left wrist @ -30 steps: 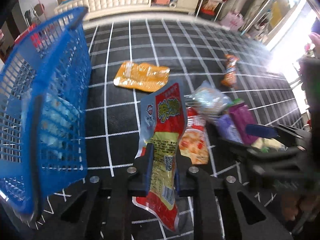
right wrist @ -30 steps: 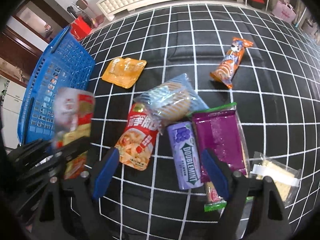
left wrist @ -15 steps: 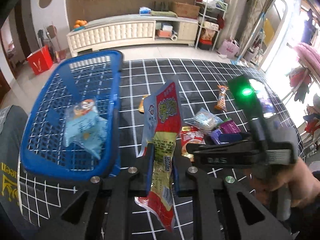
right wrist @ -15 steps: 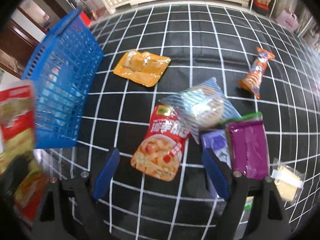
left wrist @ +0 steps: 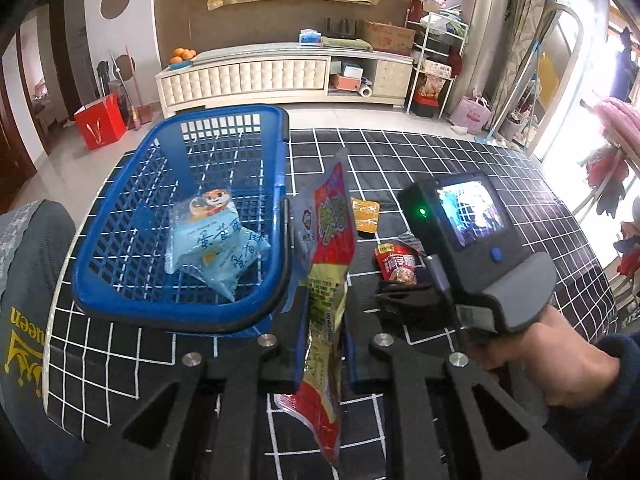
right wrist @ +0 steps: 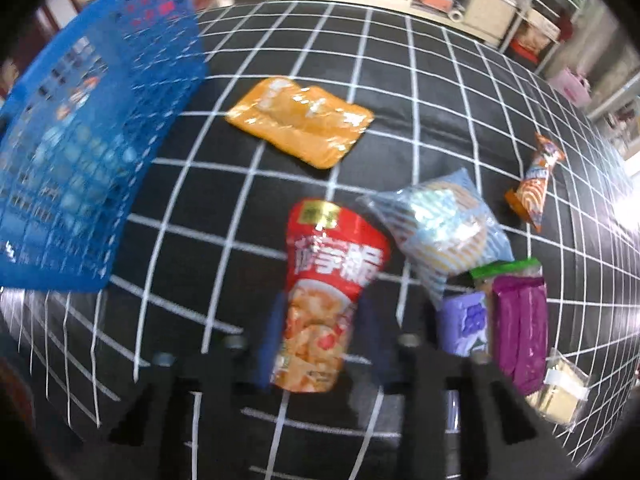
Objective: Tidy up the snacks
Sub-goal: 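Carry both snacks to the basket and open the left tool to drop the pouch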
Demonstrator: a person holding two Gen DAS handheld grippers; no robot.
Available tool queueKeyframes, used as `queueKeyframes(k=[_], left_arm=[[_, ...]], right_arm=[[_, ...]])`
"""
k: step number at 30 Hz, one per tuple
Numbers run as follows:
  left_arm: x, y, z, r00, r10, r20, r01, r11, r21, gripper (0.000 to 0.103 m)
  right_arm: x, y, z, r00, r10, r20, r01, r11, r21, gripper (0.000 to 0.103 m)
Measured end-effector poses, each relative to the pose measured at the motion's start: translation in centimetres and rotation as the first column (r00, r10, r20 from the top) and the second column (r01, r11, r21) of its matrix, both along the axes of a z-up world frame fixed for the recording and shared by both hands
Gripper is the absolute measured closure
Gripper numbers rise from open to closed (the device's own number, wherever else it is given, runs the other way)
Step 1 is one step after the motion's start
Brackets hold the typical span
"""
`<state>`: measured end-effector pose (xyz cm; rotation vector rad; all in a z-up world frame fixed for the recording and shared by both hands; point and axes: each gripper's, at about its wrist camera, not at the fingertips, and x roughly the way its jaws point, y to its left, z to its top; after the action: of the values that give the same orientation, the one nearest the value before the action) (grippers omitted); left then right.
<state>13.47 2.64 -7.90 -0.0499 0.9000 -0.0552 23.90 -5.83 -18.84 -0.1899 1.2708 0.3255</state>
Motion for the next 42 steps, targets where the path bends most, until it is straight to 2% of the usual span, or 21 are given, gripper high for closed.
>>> queueKeyframes(k=[5,12,17,25,32,42], left_arm=[[-0.7,0.5,0.0,1.000,0.010,0.003,-0.010,1.000,-0.003,0.093],[-1.9,0.7,1.3,0.999,0.008,0.039,-0.008,1.000,-0.001,0.093],[-3.3,0.8,2.7,0.997,0.005,0.077,-0.007,1.000,0.016,0.093],[-3.9,2.7,5.1,0.992,0.011,0.126,-0.015,0.999,0.033,0.094],[-2.7,5.6,6.9,0.989,0.003,0.148,-0.014,0.997,0.075,0.094],[2.1,11.2,7.7,0.994,-0.009,0.113,0.005,0.999,0.034,0.093]], right_arm=[[-1.9,-0.7,1.6,0.999,0.016,0.046,-0.019,0.999,0.044,0.071],[-5.0,-0.4,8.0,0.980,0.094,0.176,-0.112,0.989,0.097,0.072],[-7.8,0.5,12.6,0.953,0.141,0.270,-0.181,0.975,0.128,0.072],[-9.1,2.7,18.2,0.912,0.186,0.366,-0.265,0.948,0.178,0.072],[-8.8,4.7,20.6,0.877,0.228,0.423,-0.327,0.928,0.178,0.071],[-5.1,8.3,20.3,0.886,0.229,0.404,-0.331,0.921,0.204,0.071]])
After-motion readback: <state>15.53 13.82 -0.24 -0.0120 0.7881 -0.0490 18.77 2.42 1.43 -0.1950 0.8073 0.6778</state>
